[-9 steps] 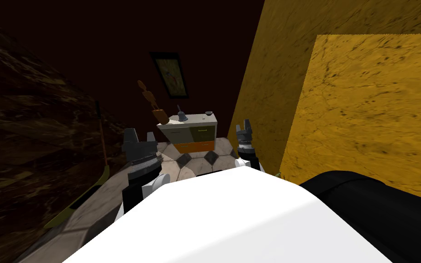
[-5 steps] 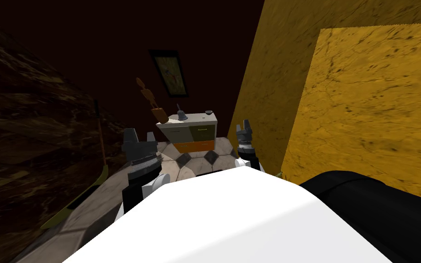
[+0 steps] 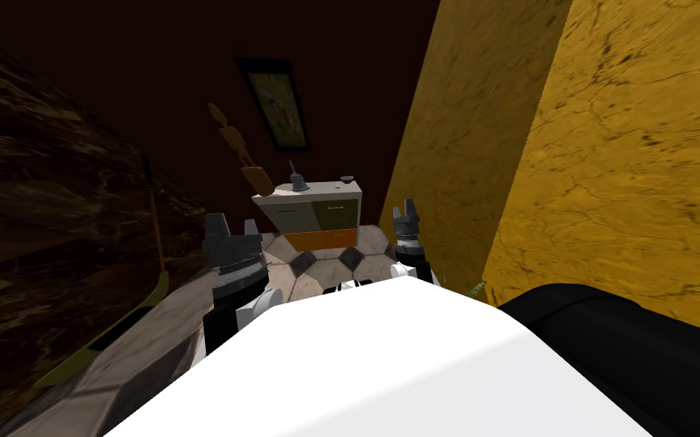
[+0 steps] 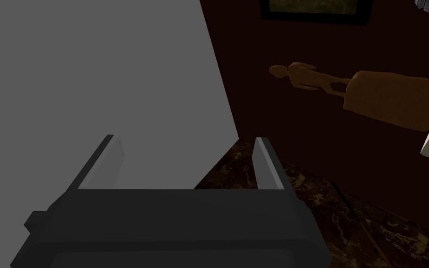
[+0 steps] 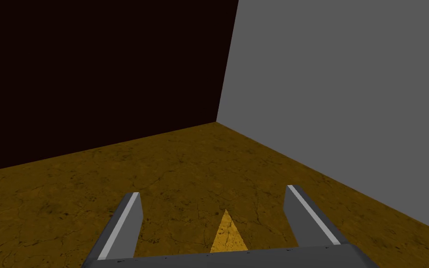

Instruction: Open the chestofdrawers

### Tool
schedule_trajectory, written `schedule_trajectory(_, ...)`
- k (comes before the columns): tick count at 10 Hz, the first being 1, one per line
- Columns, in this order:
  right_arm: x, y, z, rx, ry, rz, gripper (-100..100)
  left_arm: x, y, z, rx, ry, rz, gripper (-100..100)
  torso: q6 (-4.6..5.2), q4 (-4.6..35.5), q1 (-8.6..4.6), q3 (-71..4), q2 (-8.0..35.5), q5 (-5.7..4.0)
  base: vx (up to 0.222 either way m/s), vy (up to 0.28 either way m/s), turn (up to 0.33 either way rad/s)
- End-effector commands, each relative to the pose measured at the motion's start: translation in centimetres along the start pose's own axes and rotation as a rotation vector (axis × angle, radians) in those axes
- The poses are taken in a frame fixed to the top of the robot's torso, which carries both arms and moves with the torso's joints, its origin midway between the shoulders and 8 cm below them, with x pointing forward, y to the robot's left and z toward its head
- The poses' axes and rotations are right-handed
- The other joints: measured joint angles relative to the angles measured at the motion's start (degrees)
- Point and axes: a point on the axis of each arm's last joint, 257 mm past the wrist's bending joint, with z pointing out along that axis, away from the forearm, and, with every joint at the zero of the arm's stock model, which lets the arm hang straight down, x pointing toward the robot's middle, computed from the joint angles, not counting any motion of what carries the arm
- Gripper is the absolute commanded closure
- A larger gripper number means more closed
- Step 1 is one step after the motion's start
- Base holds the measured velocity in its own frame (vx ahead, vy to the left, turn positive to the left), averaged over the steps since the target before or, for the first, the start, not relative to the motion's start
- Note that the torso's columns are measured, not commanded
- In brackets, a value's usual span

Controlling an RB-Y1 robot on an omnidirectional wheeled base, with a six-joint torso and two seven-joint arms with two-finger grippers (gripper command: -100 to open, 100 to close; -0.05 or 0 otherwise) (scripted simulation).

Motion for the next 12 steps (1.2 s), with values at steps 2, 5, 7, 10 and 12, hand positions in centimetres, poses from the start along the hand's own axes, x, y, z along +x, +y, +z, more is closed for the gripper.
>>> schedule_trajectory(2, 0.0, 0.0, 0.0, 0.001, 0.000, 0.000, 0, 0.5, 1.4, -0.1, -0.022, 0.046, 0.024, -100, 0.01, 6.1, -0.03, -12.5, 6.1, -0.01, 0.042, -0.019, -0.079)
schedule_trajectory(5, 0.0, 0.0, 0.0, 0.001, 0.000, 0.000, 0, 0.4, 4.5, -0.5, -0.077, 0.071, 0.058, -100, -0.01, 6.9, -0.08, -13.9, 6.8, -0.03, 0.088, -0.047, -0.128)
schedule_trajectory(7, 0.0, 0.0, 0.0, 0.001, 0.000, 0.000, 0, 0.1, 6.3, -0.8, -0.111, 0.073, 0.074, -100, -0.01, 6.9, 0.01, -13.8, 6.9, 0.00, 0.087, -0.042, -0.105)
schedule_trajectory(10, 0.0, 0.0, 0.0, 0.001, 0.000, 0.000, 0, -0.5, 9.1, -1.3, -0.163, 0.071, 0.096, -100, 0.00, 6.9, 0.02, -13.8, 6.9, 0.01, 0.081, -0.028, -0.117)
schedule_trajectory(12, 0.0, 0.0, 0.0, 0.001, 0.000, 0.000, 0, -0.9, 10.9, -1.8, -0.198, 0.066, 0.109, -100, 0.00, 6.9, -0.01, -13.8, 6.9, 0.00, 0.075, -0.033, -0.114)
